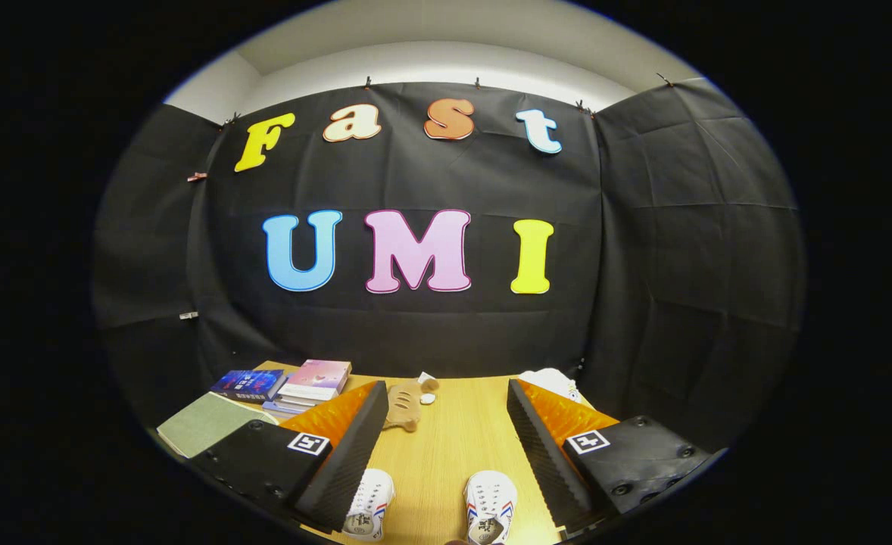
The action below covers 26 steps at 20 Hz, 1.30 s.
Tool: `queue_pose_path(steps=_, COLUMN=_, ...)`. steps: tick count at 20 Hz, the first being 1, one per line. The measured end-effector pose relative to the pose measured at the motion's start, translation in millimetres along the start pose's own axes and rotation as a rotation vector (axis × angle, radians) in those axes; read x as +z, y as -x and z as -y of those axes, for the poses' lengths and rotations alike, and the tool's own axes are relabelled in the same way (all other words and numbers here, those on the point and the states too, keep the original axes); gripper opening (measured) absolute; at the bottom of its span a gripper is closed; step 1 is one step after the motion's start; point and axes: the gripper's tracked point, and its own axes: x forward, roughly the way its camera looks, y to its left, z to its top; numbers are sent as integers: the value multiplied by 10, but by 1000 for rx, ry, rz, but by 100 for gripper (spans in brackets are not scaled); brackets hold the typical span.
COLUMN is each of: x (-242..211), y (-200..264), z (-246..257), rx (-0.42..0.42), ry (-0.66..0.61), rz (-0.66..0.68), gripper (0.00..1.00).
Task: Open the storage box then place both shoes into the box .Put the left shoe in first, then the right shoe, with the right side of both shoes facing outward in a uniform manner.
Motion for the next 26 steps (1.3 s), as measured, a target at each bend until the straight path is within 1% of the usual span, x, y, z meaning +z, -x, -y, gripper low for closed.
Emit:
queue_pose_path(steps=8, x=-46, y=32, z=-47, rx=20, ry=3, rz=2, gripper=97)
queue_pose_path(steps=11, x=-178, y=-12, z=-108, rx=42, ry=-7, rz=-48, gripper=97)
queue_pose_path(steps=14, x=-354, y=-39, z=-185, rx=68, ry=-61, rz=-116, gripper=97)
queue_pose_path(steps=17, x=-498, y=-75, z=-252, rx=90, ry=-61, rz=-150, gripper=98)
queue_pose_path(steps=20, x=-735, y=-53, z=-437, rx=160, ry=-115, rz=-225, gripper=98)
queue_pose_path(steps=23, x=-1012, y=19, z=-845, rx=317, ry=-210, rz=-324, gripper=98)
queue_pose_path(steps=26, x=-1423, y=126, z=-1153, rx=427, ry=-268, rz=-457, gripper=98)
